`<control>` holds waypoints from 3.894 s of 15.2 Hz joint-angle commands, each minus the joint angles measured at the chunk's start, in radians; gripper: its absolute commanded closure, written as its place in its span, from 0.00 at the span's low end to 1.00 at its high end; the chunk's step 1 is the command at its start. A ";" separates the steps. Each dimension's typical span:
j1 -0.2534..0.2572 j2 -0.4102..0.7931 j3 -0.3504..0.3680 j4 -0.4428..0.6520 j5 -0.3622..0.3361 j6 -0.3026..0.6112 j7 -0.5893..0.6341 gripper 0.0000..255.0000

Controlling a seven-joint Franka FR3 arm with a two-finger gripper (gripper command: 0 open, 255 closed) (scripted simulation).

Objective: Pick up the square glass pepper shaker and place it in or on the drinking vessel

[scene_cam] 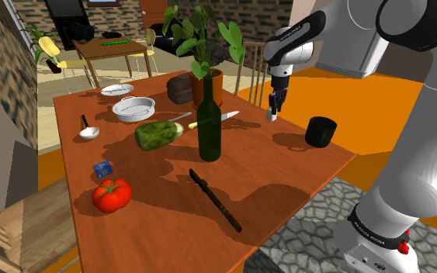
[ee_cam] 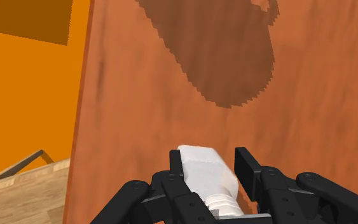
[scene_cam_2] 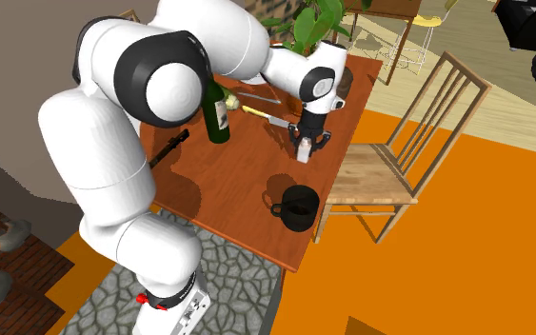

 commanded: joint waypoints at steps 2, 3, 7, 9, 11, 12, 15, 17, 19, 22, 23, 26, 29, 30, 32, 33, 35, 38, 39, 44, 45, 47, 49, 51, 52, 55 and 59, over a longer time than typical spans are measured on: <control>0.002 -0.018 -0.001 0.020 -0.008 -0.036 0.008 1.00; 0.003 -0.024 -0.001 0.027 -0.011 -0.049 0.010 1.00; 0.004 -0.044 -0.002 0.059 -0.021 -0.099 0.017 1.00; 0.005 -0.053 -0.002 0.076 -0.025 -0.124 0.021 1.00; 0.005 -0.061 -0.002 0.094 -0.028 -0.149 0.024 1.00; 0.005 -0.065 -0.002 0.103 -0.030 -0.162 0.025 1.00; 0.006 -0.075 -0.002 0.132 -0.034 -0.201 0.029 1.00; 0.006 -0.080 -0.002 0.153 -0.037 -0.226 0.032 1.00; 0.007 -0.085 -0.002 0.175 -0.039 -0.252 0.034 1.00; 0.007 -0.090 -0.002 0.209 -0.041 -0.292 0.036 1.00; 0.007 -0.091 -0.002 0.221 -0.042 -0.305 0.037 1.00; 0.005 -0.131 -0.006 0.198 -0.057 -0.318 0.036 1.00; -0.006 -0.242 -0.015 0.085 -0.103 -0.307 0.030 1.00; -0.011 -0.278 -0.018 0.050 -0.119 -0.306 0.028 1.00; -0.024 -0.350 -0.023 -0.016 -0.150 -0.307 0.023 1.00; -0.032 -0.386 -0.025 -0.046 -0.165 -0.310 0.019 1.00; -0.050 -0.456 -0.030 -0.104 -0.196 -0.317 0.012 1.00; -0.082 -0.559 -0.037 -0.181 -0.241 -0.337 -0.004 1.00; -0.093 -0.592 -0.040 -0.205 -0.256 -0.345 -0.010 1.00; -0.140 -0.706 -0.056 -0.303 -0.311 -0.355 -0.038 1.00; -0.141 -0.705 -0.058 -0.315 -0.313 -0.341 -0.038 1.00; -0.142 -0.703 -0.064 -0.340 -0.316 -0.314 -0.037 1.00; -0.143 -0.700 -0.069 -0.364 -0.320 -0.287 -0.037 1.00; -0.144 -0.695 -0.075 -0.388 -0.323 -0.259 -0.037 1.00; -0.145 -0.693 -0.078 -0.399 -0.325 -0.245 -0.037 1.00; -0.146 -0.683 -0.088 -0.432 -0.330 -0.202 -0.037 1.00; -0.146 -0.672 -0.097 -0.462 -0.334 -0.161 -0.037 1.00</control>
